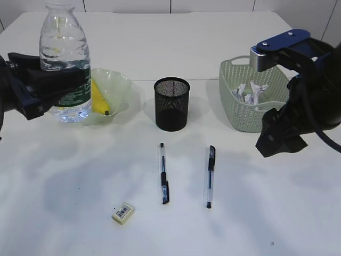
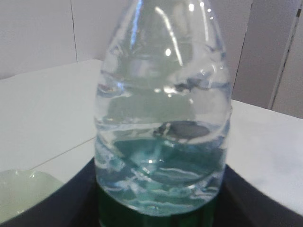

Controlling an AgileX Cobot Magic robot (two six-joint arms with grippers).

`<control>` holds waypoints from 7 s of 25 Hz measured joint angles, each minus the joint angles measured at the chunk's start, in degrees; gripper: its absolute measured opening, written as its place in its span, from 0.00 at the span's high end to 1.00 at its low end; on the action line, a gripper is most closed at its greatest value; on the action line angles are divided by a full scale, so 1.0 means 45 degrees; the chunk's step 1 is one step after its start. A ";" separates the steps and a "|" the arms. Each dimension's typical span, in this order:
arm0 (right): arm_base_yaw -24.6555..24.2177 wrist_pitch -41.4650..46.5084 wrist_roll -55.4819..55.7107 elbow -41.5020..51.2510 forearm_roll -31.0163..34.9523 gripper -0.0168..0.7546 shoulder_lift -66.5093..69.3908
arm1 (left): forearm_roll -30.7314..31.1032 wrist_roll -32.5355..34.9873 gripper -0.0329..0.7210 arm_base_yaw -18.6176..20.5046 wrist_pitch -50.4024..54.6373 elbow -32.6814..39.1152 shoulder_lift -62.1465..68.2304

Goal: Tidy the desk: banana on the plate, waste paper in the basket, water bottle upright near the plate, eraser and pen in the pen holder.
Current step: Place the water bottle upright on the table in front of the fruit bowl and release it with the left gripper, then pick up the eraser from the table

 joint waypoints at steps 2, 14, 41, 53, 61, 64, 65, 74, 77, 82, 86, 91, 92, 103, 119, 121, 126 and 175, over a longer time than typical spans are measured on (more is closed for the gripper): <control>0.0000 0.0000 0.0000 0.0000 0.0000 0.24 -0.0009 | -0.0346 0.0353 0.44 0.0000 -0.0243 0.0000 0.0608; 0.0000 0.0000 0.0006 0.0000 -0.0029 0.24 -0.0029 | -0.1457 0.2442 0.44 0.0000 -0.0138 0.0000 0.3381; 0.0000 -0.0024 0.0029 0.0000 -0.0029 0.24 -0.0029 | -0.5380 0.5227 0.44 -0.1340 -0.1061 -0.0207 0.6957; 0.0000 -0.0024 0.0029 0.0000 -0.0029 0.24 -0.0029 | -0.5781 0.5257 0.44 -0.1340 -0.2313 -0.0337 0.7891; 0.0000 -0.0024 0.0029 0.0000 -0.0029 0.24 -0.0029 | -0.6054 0.5257 0.43 -0.1340 -0.2427 -0.0380 0.8000; 0.0000 -0.0024 0.0029 0.0000 -0.0029 0.24 -0.0029 | -0.6061 0.5257 0.40 -0.1340 -0.2427 -0.0380 0.8000; 0.0000 -0.0024 0.0029 0.0000 -0.0029 0.24 -0.0029 | -0.6082 0.5257 0.40 -0.1340 -0.2427 -0.0380 0.8024; 0.0000 -0.0024 0.0029 0.0000 -0.0038 0.24 -0.0029 | -0.6185 0.5384 0.36 -0.1340 -0.2611 -0.0040 0.8047; 0.0000 -0.0024 0.0029 0.0000 -0.0058 0.24 -0.0029 | -0.6186 0.5474 0.31 -0.1340 -0.2387 0.0108 0.8047; 0.0000 -0.0024 0.0029 0.0000 -0.0058 0.24 -0.0029 | -0.6186 0.5524 0.24 -0.1340 -0.1462 0.0218 0.8175; 0.0000 -0.0024 0.0029 0.0000 -0.0066 0.24 -0.0029 | -0.6186 0.5524 0.20 -0.1340 -0.1035 0.0244 0.8092; 0.0000 -0.0024 0.0029 0.0000 -0.0066 0.24 -0.0029 | -0.6163 0.5524 0.19 -0.1340 -0.0877 0.0296 0.7213; 0.0000 -0.0024 0.0029 0.0000 -0.0066 0.24 -0.0029 | -0.6163 0.5524 0.19 -0.1340 -0.0877 0.0296 0.7057; 0.0000 -0.0024 0.0029 0.0000 -0.0087 0.24 -0.0029 | -0.6139 0.5524 0.12 -0.1340 -0.0877 0.0725 0.4936; 0.0000 -0.0024 0.0029 0.0000 -0.0087 0.24 -0.0029 | -0.8437 0.5524 0.13 -0.1340 -0.0877 0.0820 0.1950; 0.0000 -0.0024 0.0034 0.0000 -0.0087 0.24 -0.0029 | -0.9230 0.5524 0.14 -0.1340 -0.0877 0.0826 0.1950; 0.0000 -0.0024 0.0034 0.0000 -0.0087 0.24 -0.0029 | -0.9935 0.5524 0.18 -0.1135 -0.0877 0.0848 0.1930; 0.0358 0.1668 0.0195 -0.1796 0.0868 0.24 0.0666 | -1.3959 0.7317 0.27 0.0215 2.6347 -0.4977 -0.1220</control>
